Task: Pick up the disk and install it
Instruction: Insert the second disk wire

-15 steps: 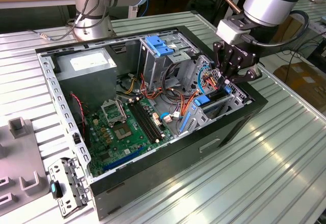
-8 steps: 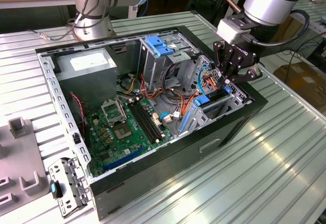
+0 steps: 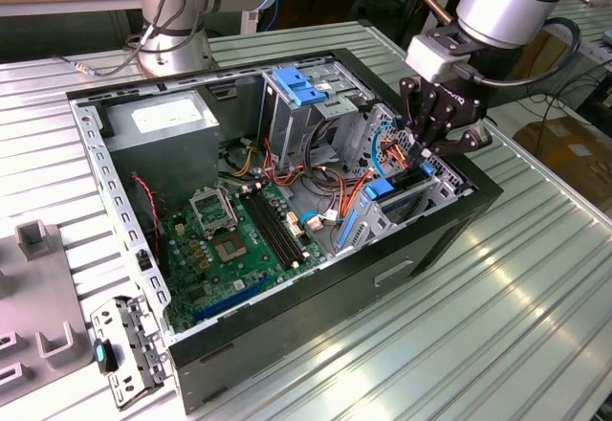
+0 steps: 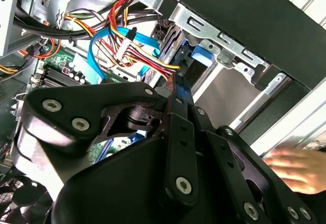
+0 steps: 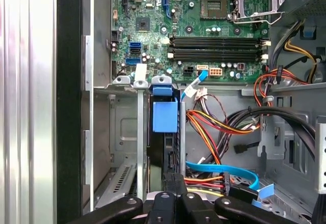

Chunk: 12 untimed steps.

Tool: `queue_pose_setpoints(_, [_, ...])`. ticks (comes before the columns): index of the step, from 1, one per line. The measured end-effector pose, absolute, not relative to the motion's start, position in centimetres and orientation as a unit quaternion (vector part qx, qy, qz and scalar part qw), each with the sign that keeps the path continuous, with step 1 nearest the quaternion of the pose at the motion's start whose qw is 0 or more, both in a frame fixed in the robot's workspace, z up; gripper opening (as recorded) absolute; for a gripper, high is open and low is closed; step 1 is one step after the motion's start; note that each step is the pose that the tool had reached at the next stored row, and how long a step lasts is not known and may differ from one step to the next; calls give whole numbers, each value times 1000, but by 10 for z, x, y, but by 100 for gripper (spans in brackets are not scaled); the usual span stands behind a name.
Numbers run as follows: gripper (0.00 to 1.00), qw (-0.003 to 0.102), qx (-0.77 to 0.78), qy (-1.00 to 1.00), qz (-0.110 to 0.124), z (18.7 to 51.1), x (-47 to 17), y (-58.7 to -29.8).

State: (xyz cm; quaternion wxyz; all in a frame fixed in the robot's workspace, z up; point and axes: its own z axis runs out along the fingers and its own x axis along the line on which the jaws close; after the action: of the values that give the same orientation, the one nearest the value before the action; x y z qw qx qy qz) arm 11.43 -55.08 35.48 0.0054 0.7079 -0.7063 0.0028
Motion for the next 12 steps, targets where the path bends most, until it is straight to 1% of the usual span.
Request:
queue_pose_setpoints(5, [11,5,708,-706,3,356,110,-551])
queue_pose_setpoints(12, [11,5,708,-706,3,393,110,-549])
